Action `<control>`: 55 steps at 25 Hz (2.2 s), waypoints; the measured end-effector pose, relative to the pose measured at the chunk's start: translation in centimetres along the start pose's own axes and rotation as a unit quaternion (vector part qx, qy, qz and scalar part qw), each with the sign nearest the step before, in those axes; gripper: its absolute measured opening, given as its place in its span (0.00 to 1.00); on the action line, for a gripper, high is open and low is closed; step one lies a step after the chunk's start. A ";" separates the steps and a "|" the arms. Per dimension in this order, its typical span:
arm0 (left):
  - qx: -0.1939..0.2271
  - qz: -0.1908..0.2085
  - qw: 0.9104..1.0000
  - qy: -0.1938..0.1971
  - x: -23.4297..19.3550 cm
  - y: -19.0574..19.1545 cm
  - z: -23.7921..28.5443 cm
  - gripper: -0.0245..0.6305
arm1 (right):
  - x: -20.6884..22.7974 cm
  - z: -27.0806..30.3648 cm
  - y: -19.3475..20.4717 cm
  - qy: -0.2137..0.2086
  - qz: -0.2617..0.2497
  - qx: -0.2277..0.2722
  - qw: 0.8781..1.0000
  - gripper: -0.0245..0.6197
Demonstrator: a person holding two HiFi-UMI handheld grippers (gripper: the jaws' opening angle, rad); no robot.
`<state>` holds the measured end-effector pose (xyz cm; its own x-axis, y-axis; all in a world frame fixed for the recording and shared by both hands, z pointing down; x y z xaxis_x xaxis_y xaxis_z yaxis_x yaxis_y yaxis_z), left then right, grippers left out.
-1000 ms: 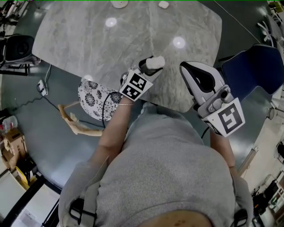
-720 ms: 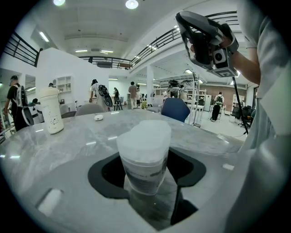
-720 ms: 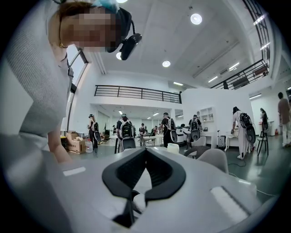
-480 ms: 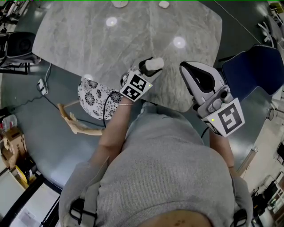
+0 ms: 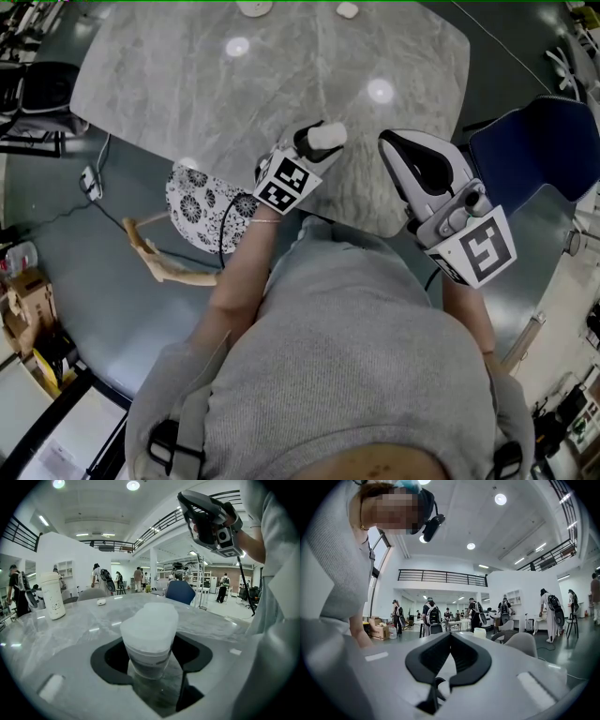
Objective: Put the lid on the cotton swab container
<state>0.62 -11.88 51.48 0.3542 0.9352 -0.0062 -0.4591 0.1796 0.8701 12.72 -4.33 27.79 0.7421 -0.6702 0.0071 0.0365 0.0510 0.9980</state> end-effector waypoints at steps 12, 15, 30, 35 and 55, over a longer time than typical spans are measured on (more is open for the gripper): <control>0.042 -0.007 0.999 -0.021 0.4 -1.0 -2.0 0.49 | -0.2 -0.2 0.4 -0.004 0.007 0.005 1.000 0.04; 0.059 -0.004 0.998 -0.033 0.5 -1.6 -3.2 0.48 | -0.4 -0.2 0.4 -0.008 0.009 0.005 1.000 0.04; 0.160 0.020 0.982 -0.100 0.9 -9.2 -10.3 0.40 | -1.1 0.4 0.9 -0.018 0.015 0.013 1.000 0.04; 0.174 0.026 0.977 -0.117 1.5 -11.4 -12.1 0.30 | -1.5 0.3 1.0 -0.024 0.018 0.019 0.999 0.04; 0.210 0.038 0.952 -0.218 6.5 -14.1 -16.4 0.04 | -4.0 -1.8 2.5 -0.084 0.020 0.031 0.996 0.04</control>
<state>-3.97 -3.37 31.07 0.6798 0.7082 0.1906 -0.1638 -0.1067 0.9807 11.00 -0.20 30.12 0.6192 -0.7835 0.0511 -0.0355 0.0370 0.9987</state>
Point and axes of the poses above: the fingertips, and each gripper's own axes: z forward along the fingers, x to its right, y out of its underside, the point moved 7 cm from there along -z, backward along the fingers, and after that the axes turned 2 degrees about y, right-handed, at the moved point
